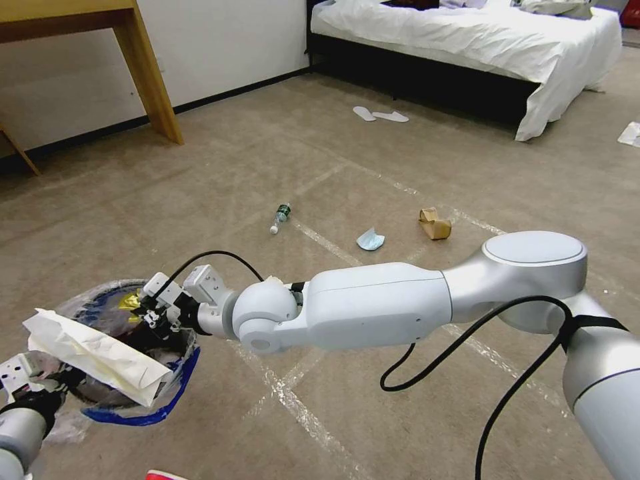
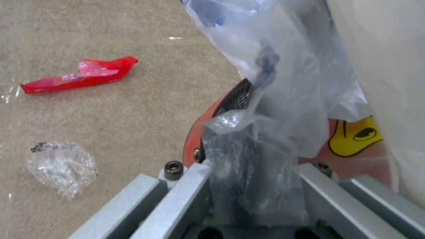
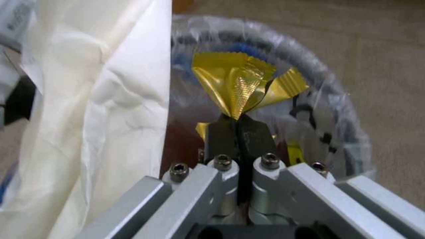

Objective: Pick up the trash bin and place the garbage on the floor into it.

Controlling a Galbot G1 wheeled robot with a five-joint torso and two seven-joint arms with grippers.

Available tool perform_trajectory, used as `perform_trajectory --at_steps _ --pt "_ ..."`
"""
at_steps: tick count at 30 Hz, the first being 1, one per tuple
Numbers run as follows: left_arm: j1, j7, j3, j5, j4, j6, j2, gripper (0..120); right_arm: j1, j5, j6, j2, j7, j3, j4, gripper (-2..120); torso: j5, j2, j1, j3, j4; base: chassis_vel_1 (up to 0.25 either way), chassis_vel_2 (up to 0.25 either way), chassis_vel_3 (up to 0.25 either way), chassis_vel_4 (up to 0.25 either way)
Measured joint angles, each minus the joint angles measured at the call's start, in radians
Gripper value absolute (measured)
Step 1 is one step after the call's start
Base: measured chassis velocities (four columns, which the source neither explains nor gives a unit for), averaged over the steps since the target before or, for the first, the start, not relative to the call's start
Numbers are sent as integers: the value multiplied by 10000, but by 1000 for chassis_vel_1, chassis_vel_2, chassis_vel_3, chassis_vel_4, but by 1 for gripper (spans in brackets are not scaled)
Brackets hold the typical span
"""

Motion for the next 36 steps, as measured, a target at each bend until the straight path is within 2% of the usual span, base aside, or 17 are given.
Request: perform_trajectory --at_steps 15,22,36 --pt "-91 0 33 58 67 -14 -128 0 177 -81 -58 46 -10 -555 337 0 0 0 0 -1 0 0 0 0 0" --pt "-111 4 107 111 86 -16 -172 0 175 -145 -1 301 77 -428 -62 0 0 0 0 0 1 0 0 0 0" --pt "-113 -25 107 23 84 14 57 0 -238 -224 0 -141 404 298 293 0 0 0 0 0 0 0 0 0 0"
